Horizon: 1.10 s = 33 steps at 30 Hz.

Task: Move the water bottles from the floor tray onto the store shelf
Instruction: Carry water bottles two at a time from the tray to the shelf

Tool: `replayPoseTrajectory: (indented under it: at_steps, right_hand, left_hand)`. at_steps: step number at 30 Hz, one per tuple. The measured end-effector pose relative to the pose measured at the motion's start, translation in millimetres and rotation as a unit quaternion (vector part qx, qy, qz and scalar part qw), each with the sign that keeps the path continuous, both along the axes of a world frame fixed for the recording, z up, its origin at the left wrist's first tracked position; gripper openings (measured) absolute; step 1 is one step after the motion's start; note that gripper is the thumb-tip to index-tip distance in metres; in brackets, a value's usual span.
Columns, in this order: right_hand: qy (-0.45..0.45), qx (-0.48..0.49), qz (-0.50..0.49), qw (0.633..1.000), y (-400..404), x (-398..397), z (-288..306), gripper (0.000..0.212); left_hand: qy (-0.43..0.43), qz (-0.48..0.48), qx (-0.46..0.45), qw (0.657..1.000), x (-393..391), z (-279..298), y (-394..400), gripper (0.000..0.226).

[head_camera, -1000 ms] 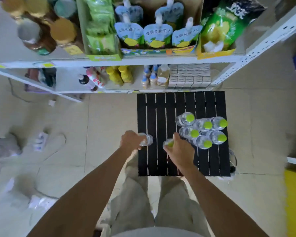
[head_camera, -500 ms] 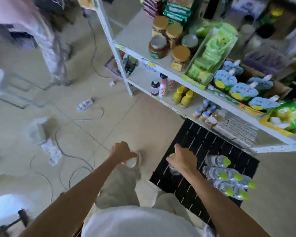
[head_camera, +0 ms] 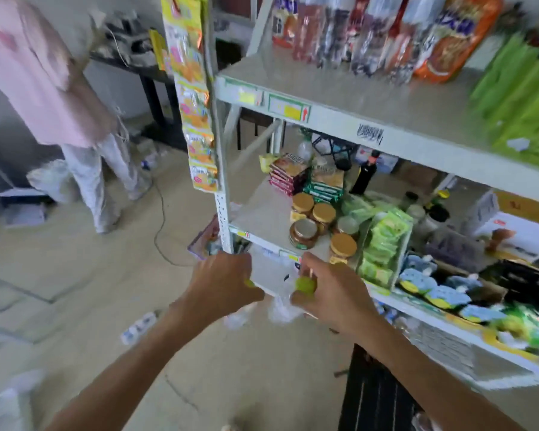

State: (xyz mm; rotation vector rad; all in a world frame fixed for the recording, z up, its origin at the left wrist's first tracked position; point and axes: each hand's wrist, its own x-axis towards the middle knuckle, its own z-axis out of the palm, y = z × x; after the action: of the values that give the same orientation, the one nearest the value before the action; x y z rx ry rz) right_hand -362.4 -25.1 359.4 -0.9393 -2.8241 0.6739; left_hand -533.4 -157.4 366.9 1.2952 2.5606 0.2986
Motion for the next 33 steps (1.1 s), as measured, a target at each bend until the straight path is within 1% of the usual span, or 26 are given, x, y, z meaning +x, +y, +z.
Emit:
replayPoseTrajectory:
  at_steps: [3,6,8,11,14,16,19,21,24,26,28,31,33]
  right_hand:
    - [0.064,0.018,-0.026,0.997,14.8,-35.4,74.4,0.039]
    - [0.128,0.032,-0.029,0.991,34.2,-59.4,144.3,0.034]
    - [0.186,0.028,-0.040,0.981,53.1,-73.6,187.0,0.034]
    - [0.248,0.034,-0.055,0.967,79.8,-92.2,249.5,0.037]
    - [0.281,0.086,-0.069,0.953,100.8,-110.4,305.2,0.042]
    - [0.284,0.114,-0.065,0.950,111.2,-125.4,334.5,0.044]
    - [0.262,0.174,-0.086,0.945,133.5,-150.5,364.2,0.041]
    - [0.240,0.199,-0.100,0.945,155.2,-166.4,373.5,0.043]
    - [0.224,0.197,-0.126,0.946,194.1,-186.4,377.9,0.050]
    - [0.227,0.192,-0.145,0.944,221.7,-197.5,375.8,0.052]
    - [0.223,0.184,-0.165,0.943,243.2,-208.6,372.1,0.054]
    - [0.189,0.189,-0.175,0.948,268.5,-226.8,363.9,0.042]
    - [0.165,0.208,-0.179,0.947,277.8,-236.9,358.6,0.043]
  left_hand:
    - [0.058,-0.025,0.056,0.996,-44.8,75.0,15.6,0.036]
    - [0.080,-0.069,0.106,0.989,-85.9,151.2,30.8,0.035]
    - [0.063,-0.089,0.149,0.983,-117.4,201.6,49.1,0.030]
    - [-0.001,-0.111,0.211,0.971,-149.3,271.3,81.5,0.021]
    - [0.001,-0.116,0.274,0.955,-166.9,323.7,116.3,0.023]
    - [0.022,-0.106,0.305,0.946,-175.4,348.1,140.2,0.029]
    - [0.088,-0.101,0.339,0.931,-183.4,372.0,179.6,0.039]
    - [0.124,-0.103,0.345,0.925,-185.2,378.3,207.0,0.045]
    - [0.159,-0.093,0.315,0.931,-193.8,377.9,252.3,0.045]
    - [0.182,-0.095,0.293,0.934,-202.7,372.5,284.5,0.050]
    - [0.183,-0.091,0.279,0.938,-213.7,363.6,314.4,0.053]
    - [0.172,-0.090,0.266,0.944,-231.5,349.7,352.1,0.053]
    - [0.174,-0.098,0.257,0.945,-240.9,343.9,370.2,0.051]
